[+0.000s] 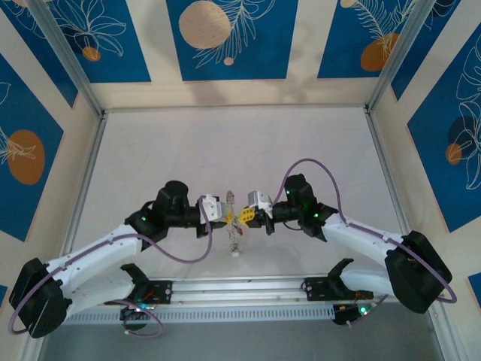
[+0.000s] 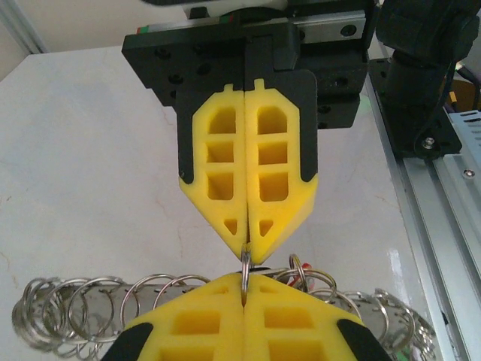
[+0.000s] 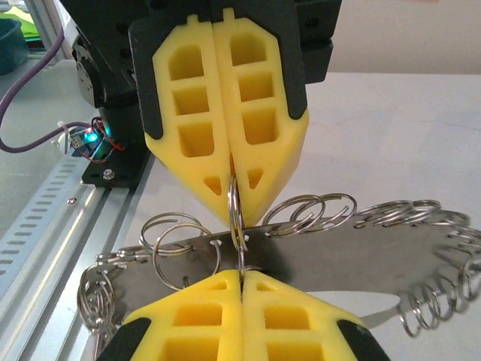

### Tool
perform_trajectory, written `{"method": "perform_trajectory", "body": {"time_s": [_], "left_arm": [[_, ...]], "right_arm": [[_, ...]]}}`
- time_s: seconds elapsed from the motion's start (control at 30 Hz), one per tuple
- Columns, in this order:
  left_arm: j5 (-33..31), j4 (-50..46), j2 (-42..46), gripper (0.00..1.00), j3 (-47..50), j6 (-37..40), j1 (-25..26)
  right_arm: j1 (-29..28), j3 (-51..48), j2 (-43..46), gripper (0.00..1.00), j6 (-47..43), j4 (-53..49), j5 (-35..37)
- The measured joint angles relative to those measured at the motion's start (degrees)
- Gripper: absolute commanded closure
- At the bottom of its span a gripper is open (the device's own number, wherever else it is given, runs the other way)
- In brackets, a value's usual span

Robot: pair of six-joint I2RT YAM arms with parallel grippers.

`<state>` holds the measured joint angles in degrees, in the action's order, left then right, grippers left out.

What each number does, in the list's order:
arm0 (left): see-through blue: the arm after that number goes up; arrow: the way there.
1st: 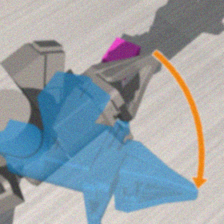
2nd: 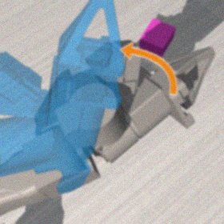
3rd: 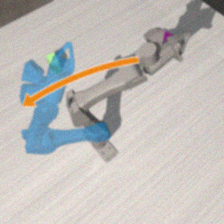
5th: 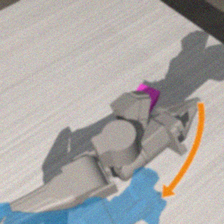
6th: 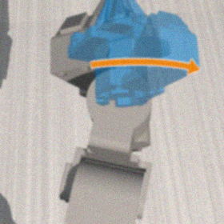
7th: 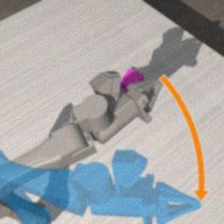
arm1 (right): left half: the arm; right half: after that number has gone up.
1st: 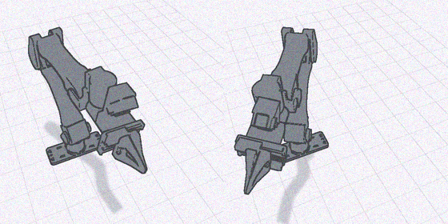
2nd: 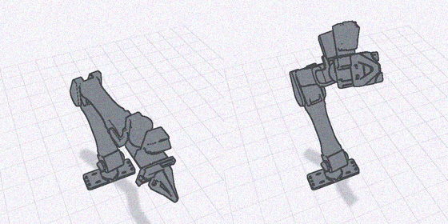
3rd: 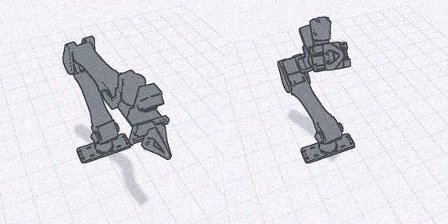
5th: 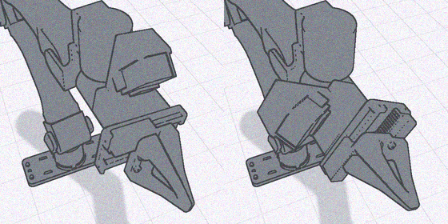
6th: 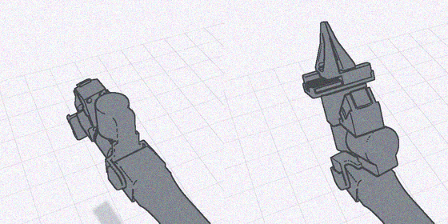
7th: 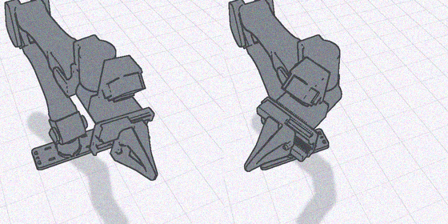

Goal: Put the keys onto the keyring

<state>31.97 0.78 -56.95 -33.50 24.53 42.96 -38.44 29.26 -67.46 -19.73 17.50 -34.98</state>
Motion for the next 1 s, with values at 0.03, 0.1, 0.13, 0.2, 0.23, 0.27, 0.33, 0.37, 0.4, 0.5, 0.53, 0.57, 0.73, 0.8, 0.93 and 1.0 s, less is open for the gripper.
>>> {"method": "perform_trajectory", "body": {"time_s": [0.03,0.1,0.13,0.2,0.23,0.27,0.33,0.37,0.4,0.5,0.53,0.57,0.73,0.8,0.93,1.0], "left_arm": [[0.11,0.00,0.00,1.00,0.02,0.00,0.00],[0.44,0.02,0.00,1.00,0.02,0.00,0.00],[0.66,0.02,0.00,1.00,0.02,0.00,0.00],[1.20,0.04,0.00,1.00,0.02,0.00,0.00],[1.62,0.13,0.00,1.00,0.04,0.00,0.00],[2.01,0.42,0.00,1.00,0.11,0.02,0.00],[2.62,0.48,0.00,1.00,0.13,0.02,0.00],[2.80,0.46,0.00,1.00,0.13,0.02,0.00],[3.06,0.46,0.00,1.00,0.13,0.02,0.00],[4.44,0.42,-0.28,1.00,0.13,0.55,0.00],[4.83,0.39,-0.35,1.00,0.13,0.94,0.00],[5.16,0.39,-0.42,1.00,0.13,1.18,0.00],[5.46,-0.57,-0.48,1.00,0.11,3.04,0.02],[4.98,-0.83,-0.44,1.00,0.09,3.28,0.02],[3.08,-1.55,0.02,1.00,-0.11,4.20,0.07],[1.81,-2.16,0.02,1.00,-0.33,4.50,0.07]], "right_arm": [[0.00,0.11,-0.24,1.00,0.02,-0.04,-0.15],[0.02,0.31,-0.50,1.00,0.22,-0.11,-0.50],[0.02,0.33,-0.61,1.00,0.46,0.02,-0.74],[0.02,0.48,-1.07,1.00,0.87,0.00,-1.36],[0.04,0.76,-1.55,1.00,0.98,-0.13,-1.64],[0.04,1.03,-2.03,1.00,1.14,-0.22,-1.84],[0.04,1.68,-3.19,1.00,1.40,-0.22,-2.38],[0.04,1.86,-3.56,1.00,1.62,-0.17,-2.60],[0.04,1.95,-3.78,1.00,1.81,-0.11,-2.84],[0.00,2.36,-4.02,1.00,2.25,-0.20,-3.17],[0.00,2.49,-4.02,1.00,2.38,-0.20,-3.23],[0.00,2.58,-4.02,1.00,2.58,-0.15,-3.26],[0.52,2.62,-3.26,1.00,3.10,-0.24,-3.52],[0.66,2.62,-2.34,1.00,3.23,-0.44,-3.74],[0.96,2.62,-1.40,1.00,3.21,-1.07,-3.91],[0.96,2.60,-1.16,1.00,3.21,-1.29,-4.02]]}}
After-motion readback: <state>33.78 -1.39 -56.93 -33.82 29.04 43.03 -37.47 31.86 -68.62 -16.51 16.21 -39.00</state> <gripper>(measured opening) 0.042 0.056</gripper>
